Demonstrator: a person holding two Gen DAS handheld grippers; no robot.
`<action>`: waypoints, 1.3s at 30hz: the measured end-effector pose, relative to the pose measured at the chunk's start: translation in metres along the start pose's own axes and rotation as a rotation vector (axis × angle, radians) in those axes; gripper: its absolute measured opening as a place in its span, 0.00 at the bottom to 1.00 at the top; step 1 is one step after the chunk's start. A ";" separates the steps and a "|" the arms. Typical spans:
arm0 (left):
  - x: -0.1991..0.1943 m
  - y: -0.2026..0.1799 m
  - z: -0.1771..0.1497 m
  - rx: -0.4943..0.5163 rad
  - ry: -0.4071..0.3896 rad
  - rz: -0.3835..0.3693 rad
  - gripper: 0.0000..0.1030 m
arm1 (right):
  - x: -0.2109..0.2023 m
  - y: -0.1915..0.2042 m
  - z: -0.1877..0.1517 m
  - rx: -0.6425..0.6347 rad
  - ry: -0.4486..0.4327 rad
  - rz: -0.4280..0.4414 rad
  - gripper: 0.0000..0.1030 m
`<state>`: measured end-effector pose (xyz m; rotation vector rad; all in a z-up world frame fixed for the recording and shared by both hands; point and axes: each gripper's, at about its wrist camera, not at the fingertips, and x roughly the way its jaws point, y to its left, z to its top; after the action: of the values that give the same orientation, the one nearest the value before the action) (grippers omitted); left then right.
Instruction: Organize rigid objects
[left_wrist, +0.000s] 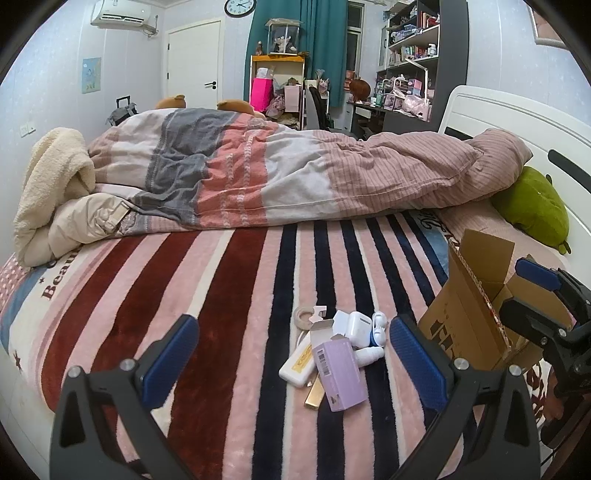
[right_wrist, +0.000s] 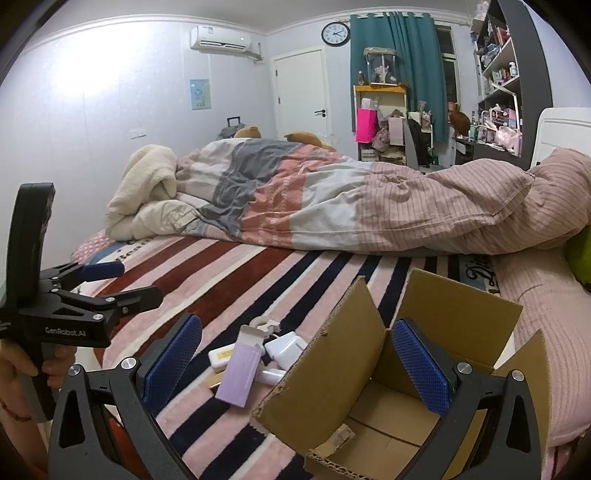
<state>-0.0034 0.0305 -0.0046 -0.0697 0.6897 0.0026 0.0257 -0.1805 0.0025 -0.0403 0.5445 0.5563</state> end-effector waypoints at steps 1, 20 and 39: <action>0.000 0.000 0.000 0.001 0.000 0.002 1.00 | 0.000 0.001 0.000 0.000 0.001 0.003 1.00; -0.010 0.005 -0.006 0.001 -0.002 0.013 1.00 | -0.006 0.006 0.000 0.006 -0.012 0.000 1.00; -0.004 0.076 -0.008 -0.032 -0.044 -0.036 1.00 | 0.029 0.078 0.013 -0.148 -0.006 0.111 0.66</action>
<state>-0.0138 0.1063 -0.0128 -0.1126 0.6444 -0.0190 0.0125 -0.0978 0.0078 -0.1490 0.5009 0.7045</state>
